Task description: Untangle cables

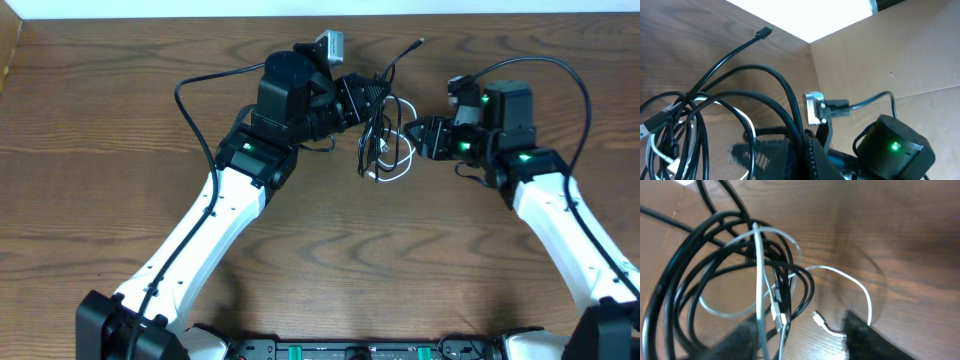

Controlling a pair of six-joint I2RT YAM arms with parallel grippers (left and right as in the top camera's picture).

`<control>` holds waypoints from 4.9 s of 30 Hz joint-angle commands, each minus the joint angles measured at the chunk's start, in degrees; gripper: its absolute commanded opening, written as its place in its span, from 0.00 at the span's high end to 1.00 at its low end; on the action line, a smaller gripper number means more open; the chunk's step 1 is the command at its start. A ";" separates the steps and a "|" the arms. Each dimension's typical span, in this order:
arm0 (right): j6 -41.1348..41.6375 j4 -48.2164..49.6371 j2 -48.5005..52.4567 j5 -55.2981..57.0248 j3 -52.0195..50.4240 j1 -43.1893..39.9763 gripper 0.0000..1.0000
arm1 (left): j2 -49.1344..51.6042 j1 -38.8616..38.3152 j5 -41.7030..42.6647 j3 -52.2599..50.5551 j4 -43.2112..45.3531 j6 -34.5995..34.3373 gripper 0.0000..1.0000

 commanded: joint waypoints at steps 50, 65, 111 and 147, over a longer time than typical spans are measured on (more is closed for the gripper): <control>-2.62 -32.11 -4.20 5.51 39.08 0.31 0.99 | -1.01 0.52 -19.30 1.62 -30.36 20.24 0.44; -4.00 -36.50 8.92 10.91 38.88 -1.99 0.37 | 5.99 0.37 -18.58 1.62 -20.24 29.88 0.22; -11.50 -41.20 12.61 12.04 38.75 -5.01 0.25 | 0.44 -2.75 -24.85 1.64 -14.03 30.23 0.93; -16.48 -30.45 28.06 -4.07 38.49 5.60 0.36 | -23.26 -0.28 -24.59 4.09 -12.39 23.65 0.93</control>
